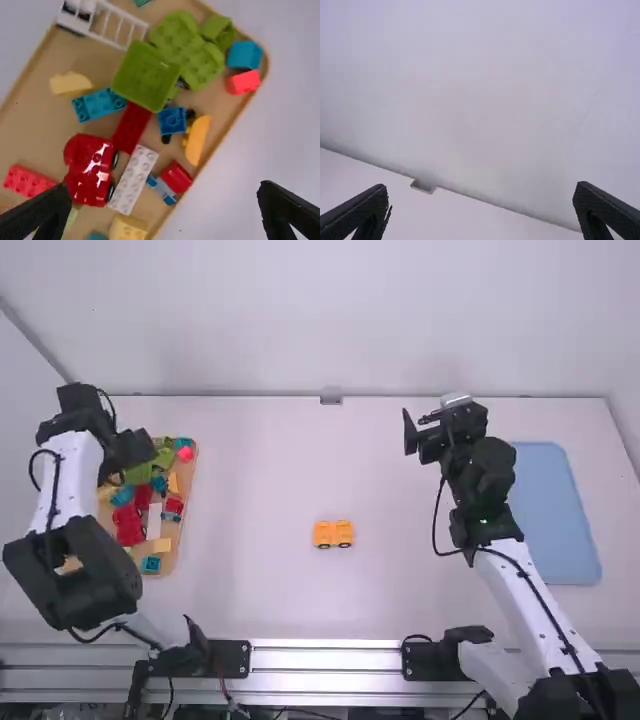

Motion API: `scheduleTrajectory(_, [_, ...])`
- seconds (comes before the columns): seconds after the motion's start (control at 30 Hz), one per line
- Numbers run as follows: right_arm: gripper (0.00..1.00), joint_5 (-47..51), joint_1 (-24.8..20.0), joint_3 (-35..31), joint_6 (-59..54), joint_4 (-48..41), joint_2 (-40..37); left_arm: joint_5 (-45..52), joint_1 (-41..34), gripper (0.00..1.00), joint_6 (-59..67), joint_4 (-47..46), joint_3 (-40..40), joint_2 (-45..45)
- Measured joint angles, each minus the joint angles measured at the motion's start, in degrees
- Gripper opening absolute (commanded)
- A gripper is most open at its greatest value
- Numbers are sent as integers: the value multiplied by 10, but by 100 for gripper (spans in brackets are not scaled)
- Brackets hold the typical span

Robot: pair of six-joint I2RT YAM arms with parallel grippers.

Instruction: Assemble lego blocks to make yellow taxi

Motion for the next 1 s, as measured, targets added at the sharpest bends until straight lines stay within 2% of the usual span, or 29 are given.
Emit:
scheduleTrajectory(0.4, [98,0,0,0,1,2,0,47,8,100,-78,-48,0,0])
scheduleTrajectory(0.53, [98,-1,0,0,2,3,0,65,8,100,-147,-123,9,0])
scheduleTrajectory(0.7, [98,0,0,0,3,4,0,-2,-2,99,-305,-222,23,-17])
scheduleTrajectory(1.0, [98,-2,0,0,2,-6,0,-82,-95,99,-497,-261,20,-119])
